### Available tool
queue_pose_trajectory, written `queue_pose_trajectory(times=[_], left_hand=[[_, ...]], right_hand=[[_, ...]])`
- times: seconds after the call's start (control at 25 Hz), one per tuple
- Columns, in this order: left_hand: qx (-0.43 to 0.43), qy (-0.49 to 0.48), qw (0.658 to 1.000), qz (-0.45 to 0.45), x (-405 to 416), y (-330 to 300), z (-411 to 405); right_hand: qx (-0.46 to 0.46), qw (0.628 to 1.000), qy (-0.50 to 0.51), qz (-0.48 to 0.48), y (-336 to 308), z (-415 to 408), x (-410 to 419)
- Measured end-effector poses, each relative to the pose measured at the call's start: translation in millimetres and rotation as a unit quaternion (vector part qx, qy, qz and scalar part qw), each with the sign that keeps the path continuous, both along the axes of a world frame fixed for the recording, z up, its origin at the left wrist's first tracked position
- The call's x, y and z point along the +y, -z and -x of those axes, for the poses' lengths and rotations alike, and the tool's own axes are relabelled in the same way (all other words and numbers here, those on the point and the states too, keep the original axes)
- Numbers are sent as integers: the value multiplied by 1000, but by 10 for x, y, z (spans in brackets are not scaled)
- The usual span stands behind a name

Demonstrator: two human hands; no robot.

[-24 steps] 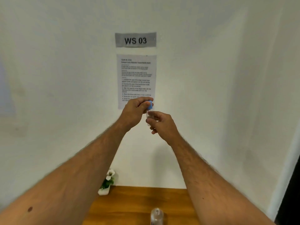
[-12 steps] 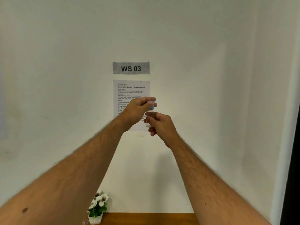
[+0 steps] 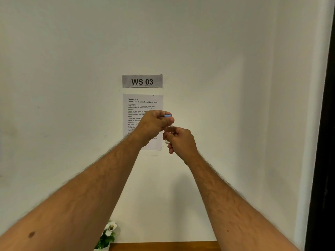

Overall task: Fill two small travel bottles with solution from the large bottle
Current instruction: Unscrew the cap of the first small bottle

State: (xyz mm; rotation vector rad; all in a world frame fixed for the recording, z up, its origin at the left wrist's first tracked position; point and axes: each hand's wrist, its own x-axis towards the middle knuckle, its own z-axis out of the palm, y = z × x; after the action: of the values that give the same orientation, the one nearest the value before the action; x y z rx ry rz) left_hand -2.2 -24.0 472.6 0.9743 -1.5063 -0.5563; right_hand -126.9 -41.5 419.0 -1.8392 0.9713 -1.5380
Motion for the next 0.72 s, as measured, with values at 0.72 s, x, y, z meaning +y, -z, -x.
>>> queue_pose_trajectory(times=[0.72], left_hand=[[37, 34, 999, 20, 91, -24, -76]], right_hand=[[-19, 1000, -4, 6, 20, -129, 59]])
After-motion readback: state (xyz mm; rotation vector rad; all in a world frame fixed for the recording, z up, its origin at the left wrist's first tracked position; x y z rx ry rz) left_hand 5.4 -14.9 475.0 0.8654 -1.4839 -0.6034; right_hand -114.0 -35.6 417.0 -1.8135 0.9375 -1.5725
